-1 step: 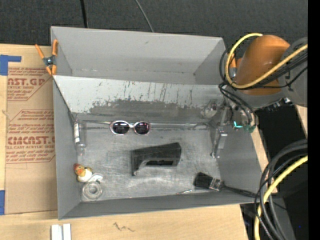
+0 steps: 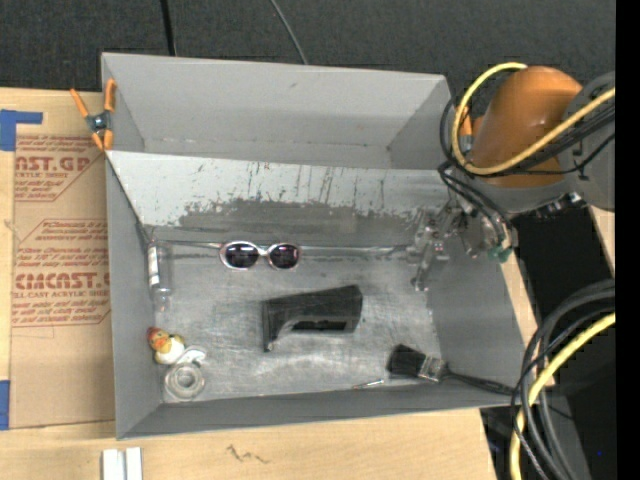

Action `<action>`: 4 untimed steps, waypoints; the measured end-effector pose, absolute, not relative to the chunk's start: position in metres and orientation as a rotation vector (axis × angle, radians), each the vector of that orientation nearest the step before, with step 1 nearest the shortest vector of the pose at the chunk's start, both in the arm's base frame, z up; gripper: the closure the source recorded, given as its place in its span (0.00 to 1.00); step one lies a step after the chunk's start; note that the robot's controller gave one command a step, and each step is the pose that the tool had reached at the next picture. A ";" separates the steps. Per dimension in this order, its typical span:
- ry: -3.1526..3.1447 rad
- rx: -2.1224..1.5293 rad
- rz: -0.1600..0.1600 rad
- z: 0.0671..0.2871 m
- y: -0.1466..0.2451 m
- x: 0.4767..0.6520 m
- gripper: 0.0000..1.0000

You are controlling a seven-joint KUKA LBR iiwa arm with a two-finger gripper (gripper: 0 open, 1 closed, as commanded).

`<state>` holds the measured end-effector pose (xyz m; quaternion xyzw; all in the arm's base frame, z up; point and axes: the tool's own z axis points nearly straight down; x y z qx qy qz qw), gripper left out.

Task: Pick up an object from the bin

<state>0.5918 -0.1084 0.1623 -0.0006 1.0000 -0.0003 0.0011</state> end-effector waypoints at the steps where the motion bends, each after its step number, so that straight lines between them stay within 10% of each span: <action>1: 3.139 -0.002 -0.001 0.162 -0.108 0.592 1.00; 3: 3.126 0.002 -0.005 0.225 -0.104 0.593 1.00; 4: 3.137 0.010 -0.001 0.170 -0.091 0.583 1.00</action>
Offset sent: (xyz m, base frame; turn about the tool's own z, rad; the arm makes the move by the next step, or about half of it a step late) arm -0.0047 0.0064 0.0685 -0.0038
